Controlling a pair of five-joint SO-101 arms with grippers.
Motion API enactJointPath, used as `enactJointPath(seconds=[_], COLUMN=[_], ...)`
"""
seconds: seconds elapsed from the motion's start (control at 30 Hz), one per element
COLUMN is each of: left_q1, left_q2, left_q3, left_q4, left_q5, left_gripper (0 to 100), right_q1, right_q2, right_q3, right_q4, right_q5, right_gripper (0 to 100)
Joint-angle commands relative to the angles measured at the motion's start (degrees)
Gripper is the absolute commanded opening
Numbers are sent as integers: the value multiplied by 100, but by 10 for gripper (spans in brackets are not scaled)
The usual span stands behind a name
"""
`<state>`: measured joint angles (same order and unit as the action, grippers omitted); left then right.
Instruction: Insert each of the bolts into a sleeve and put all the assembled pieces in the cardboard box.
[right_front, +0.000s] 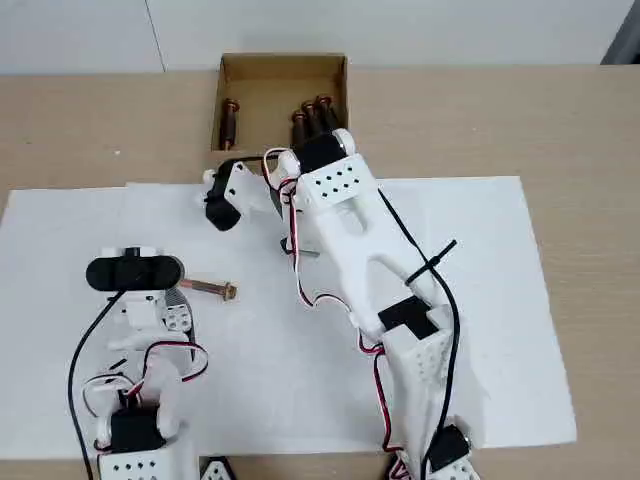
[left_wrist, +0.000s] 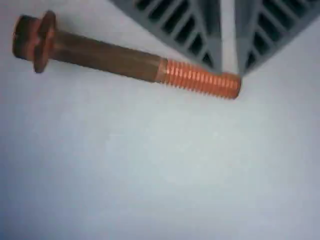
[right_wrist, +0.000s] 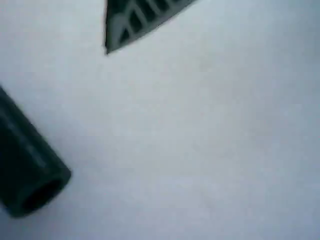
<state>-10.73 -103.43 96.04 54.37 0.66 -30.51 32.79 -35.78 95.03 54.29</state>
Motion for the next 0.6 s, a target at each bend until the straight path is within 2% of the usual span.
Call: enactJointPath(seconds=[0.0, 0.57], left_q1=[-88, -88], left_q2=[-70, -70], left_q3=[-22, -22], left_q4=[-149, -132], left_q5=[0, 0], left_gripper=[6, 6], right_q1=[-163, -321], right_q2=[22, 822], right_q3=[-35, -44], right_q4=[-92, -866], right_q5=[237, 677], right_gripper=[180, 177])
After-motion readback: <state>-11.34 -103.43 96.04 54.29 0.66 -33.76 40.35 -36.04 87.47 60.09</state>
